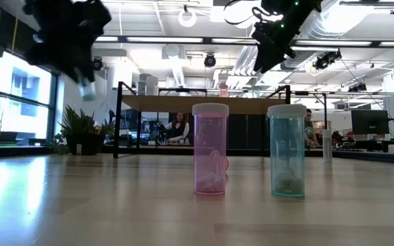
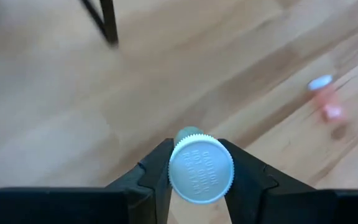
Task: Pick and place medicine bottles onto shelf by color
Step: Put the left blue pill bottle on the shelf
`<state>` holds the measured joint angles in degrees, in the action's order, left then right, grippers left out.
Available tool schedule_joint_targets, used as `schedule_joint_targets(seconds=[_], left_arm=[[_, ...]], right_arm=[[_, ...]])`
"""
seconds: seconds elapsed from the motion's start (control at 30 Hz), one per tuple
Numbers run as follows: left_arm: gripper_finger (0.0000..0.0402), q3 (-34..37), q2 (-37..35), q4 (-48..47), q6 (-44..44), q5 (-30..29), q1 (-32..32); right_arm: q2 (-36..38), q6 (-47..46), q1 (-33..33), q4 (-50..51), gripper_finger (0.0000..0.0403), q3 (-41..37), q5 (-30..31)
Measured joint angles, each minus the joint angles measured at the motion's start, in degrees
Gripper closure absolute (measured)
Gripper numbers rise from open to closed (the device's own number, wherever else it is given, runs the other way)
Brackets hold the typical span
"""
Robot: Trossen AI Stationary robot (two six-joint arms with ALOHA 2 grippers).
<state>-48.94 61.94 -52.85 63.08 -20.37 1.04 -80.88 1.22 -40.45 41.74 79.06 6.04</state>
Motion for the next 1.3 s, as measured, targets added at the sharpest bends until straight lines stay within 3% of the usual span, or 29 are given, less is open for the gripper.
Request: schedule_joint_targets(seconds=[0.27,0.57,0.83,0.97,1.3], left_arm=[[0.0296,-9.7,-0.1,0.0,-24.1,2.5,-12.9],[0.0296,-19.9,2.4,0.0,-42.3,6.8,-25.8],[0.0296,-30.1,9.1,-0.3,-50.8,13.3,-33.0],[0.0296,-34.6,13.3,-5.1,-51.3,14.4,-34.0],[0.0296,-35.8,20.6,-12.6,-51.3,14.3,-32.9]], right_arm=[[0.0,-1.9,0.0,0.0,0.0217,0.0,0.0],[0.0,-4.3,0.0,0.0,0.0217,0.0,0.0],[0.0,-5.3,0.0,0.2,0.0217,0.0,0.0],[0.0,-5.0,0.0,0.5,0.0217,0.0,0.0],[0.0,-3.8,0.0,1.4,0.0217,0.0,0.0]])
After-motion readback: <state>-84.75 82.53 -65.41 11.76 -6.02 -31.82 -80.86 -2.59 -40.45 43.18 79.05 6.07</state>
